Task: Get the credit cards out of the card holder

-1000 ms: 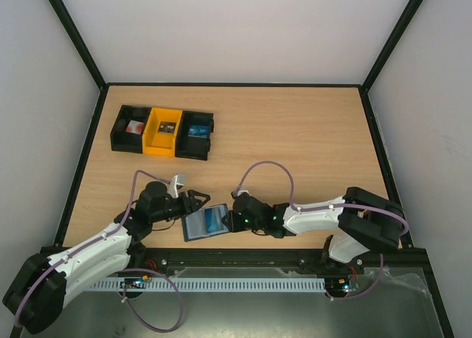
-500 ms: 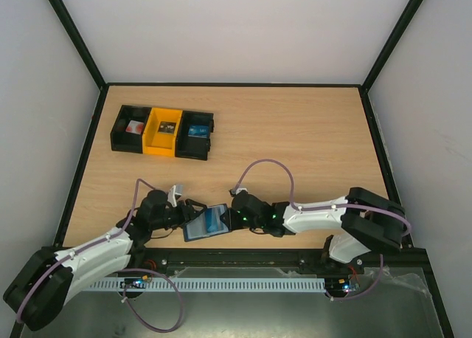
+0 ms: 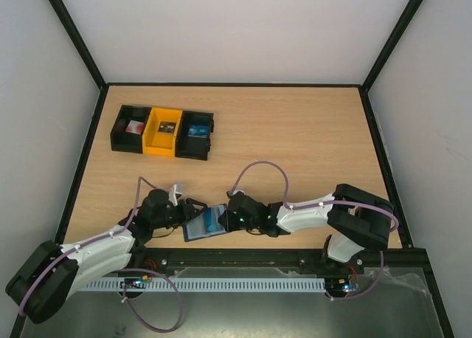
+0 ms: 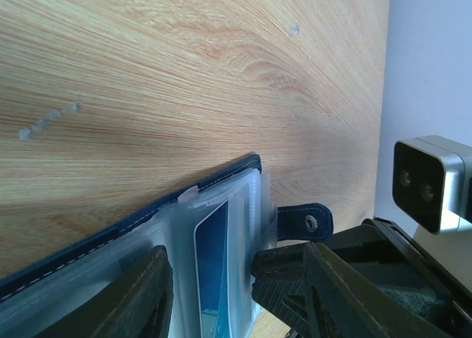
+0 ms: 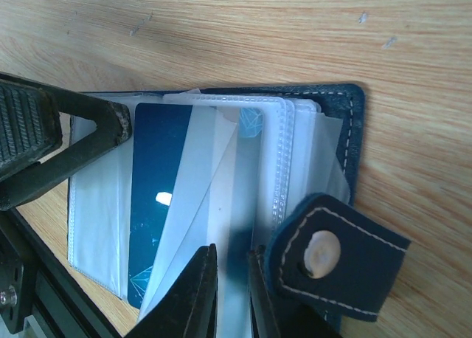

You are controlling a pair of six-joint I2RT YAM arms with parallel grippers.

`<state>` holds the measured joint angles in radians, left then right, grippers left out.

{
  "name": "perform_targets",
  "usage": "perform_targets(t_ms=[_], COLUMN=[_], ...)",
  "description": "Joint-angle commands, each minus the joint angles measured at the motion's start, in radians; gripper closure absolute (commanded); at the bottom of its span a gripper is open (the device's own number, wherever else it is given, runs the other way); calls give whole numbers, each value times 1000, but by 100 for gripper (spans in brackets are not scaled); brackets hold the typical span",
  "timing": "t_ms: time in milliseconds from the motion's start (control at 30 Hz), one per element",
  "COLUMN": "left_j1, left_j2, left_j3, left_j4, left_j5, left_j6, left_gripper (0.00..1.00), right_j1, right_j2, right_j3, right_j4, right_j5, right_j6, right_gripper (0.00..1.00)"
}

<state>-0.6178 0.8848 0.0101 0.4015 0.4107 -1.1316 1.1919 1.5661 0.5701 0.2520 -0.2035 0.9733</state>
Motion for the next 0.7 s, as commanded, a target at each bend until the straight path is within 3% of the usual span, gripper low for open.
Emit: perform_targets(t_ms=[0,667], left_j1=[-4,-24], left_j2=[-8,187], left_j3=[-33,-39], left_j4=[48,231], left_j5=[-8,-6], left_j6=[-20,-40], left_gripper=[51,63], right_j1=[5,5], right_j2=[24,25], right_j3=[-28,-44], right_j4=[-27,-9], right_j5=[32,31], right_j6=[11,16], right_gripper=[86,86])
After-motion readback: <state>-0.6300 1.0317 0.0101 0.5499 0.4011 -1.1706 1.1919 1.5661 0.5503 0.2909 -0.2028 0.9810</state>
